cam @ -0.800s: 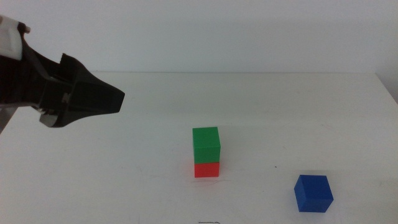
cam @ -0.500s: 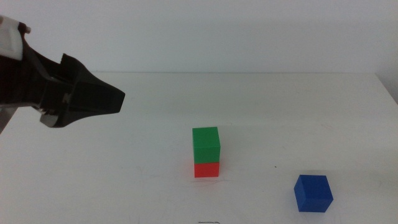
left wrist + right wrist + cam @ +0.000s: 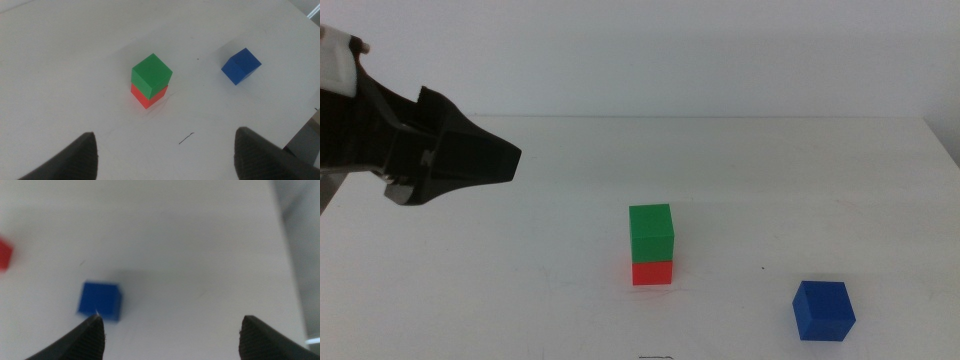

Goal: Stack red cubes first, then green, then blue cubes in a specific spot.

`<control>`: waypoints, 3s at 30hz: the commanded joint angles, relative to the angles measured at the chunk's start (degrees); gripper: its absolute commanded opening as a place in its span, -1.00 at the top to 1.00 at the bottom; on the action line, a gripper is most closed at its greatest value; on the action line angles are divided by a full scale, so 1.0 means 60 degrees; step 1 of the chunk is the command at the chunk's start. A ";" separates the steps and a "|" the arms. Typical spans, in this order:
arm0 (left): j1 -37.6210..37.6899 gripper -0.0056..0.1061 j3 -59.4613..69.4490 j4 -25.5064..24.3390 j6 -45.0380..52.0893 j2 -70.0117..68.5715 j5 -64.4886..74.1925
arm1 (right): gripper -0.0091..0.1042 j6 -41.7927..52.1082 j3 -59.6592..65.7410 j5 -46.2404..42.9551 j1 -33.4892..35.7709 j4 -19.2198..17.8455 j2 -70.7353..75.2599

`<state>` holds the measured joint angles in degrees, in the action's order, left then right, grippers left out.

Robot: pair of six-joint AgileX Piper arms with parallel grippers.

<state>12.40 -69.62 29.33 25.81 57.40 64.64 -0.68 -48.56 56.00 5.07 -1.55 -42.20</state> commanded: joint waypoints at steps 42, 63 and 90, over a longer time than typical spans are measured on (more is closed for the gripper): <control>0.0013 -0.78 -0.0250 0.0468 0.0008 -0.0095 -0.0449 | -0.82 -0.3902 -0.2856 0.0489 0.2844 0.0002 -0.8791; 0.0013 -0.78 -0.0250 0.0468 0.0008 -0.0095 -0.0449 | -0.48 -0.3445 -0.2852 0.0553 0.2844 0.0195 -0.9806; 0.0013 -0.78 -0.0250 0.0468 0.0008 -0.0095 -0.0449 | 0.86 -0.4084 -0.9283 0.3107 0.5190 -0.0061 -1.0319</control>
<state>12.40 -69.62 29.33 25.86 57.40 64.64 -24.73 -100.21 70.82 34.67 -1.70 -105.71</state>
